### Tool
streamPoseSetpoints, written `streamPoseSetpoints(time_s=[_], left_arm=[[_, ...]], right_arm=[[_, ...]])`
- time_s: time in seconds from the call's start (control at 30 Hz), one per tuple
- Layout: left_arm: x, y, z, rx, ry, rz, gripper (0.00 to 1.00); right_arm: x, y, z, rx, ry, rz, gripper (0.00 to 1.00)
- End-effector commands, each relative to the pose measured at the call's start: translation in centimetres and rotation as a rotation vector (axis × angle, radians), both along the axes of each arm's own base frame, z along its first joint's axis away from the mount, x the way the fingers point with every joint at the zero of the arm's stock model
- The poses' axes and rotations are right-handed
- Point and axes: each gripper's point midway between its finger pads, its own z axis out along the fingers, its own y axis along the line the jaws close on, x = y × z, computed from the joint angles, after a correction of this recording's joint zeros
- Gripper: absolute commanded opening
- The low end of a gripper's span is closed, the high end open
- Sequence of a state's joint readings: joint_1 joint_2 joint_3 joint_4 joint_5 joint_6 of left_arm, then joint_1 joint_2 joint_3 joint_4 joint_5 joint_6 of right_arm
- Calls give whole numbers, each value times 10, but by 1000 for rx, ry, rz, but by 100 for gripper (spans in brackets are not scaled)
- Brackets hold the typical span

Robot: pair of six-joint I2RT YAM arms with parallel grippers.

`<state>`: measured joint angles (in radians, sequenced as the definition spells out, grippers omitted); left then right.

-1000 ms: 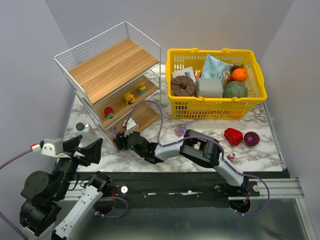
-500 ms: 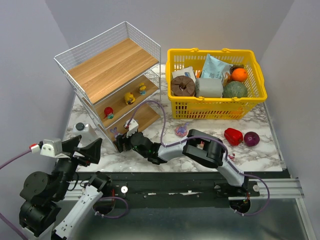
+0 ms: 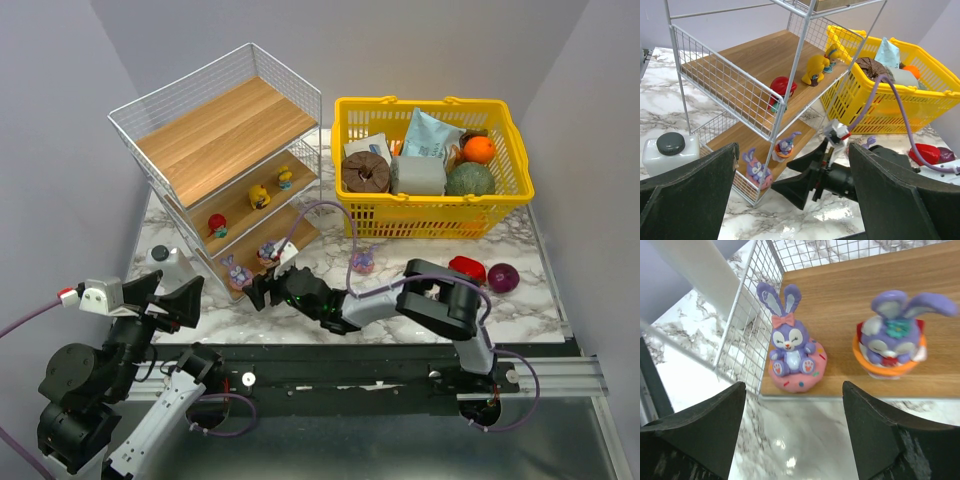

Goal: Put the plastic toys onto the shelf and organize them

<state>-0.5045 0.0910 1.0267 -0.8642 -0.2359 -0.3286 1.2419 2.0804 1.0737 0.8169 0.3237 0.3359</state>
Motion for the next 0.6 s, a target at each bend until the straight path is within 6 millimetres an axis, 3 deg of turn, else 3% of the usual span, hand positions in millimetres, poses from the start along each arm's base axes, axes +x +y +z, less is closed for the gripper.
streamPoseSetpoints(time_s=[0.0,0.03,0.07,0.2,0.23,0.3,0.33,0.4,0.47,0.57], left_arm=[[-5,7,3,5,-11,16,99],[-6,8,5,3,-13,18,99],[-6,8,4,2,-13,18,99],[-7,7,3,0,-16,13,99],[-6,6,2,-3,-13,8,99],[-5,5,0,-3,-10,6,99],[-6,5,1,-4,-10,3,99],[-6,4,-1,-8,-4,1,99],[-6,4,-1,-15,-6,-1,99],[-5,2,-1,-14,-1,-7,99]], right_arm=[[-10,-20,37,65,-47,7,85],[-12,-42,19,16,-25,-21,85],[-5,-60,32,36,-27,-102,85],[1,-125,32,56,51,-315,83],[0,-146,13,-33,92,-380,83],[7,-171,19,9,158,-540,82],[3,-192,2,-93,187,-595,82],[7,-207,6,-56,215,-709,82],[4,-238,-9,-156,224,-810,83],[4,-265,-21,-167,298,-940,85]])
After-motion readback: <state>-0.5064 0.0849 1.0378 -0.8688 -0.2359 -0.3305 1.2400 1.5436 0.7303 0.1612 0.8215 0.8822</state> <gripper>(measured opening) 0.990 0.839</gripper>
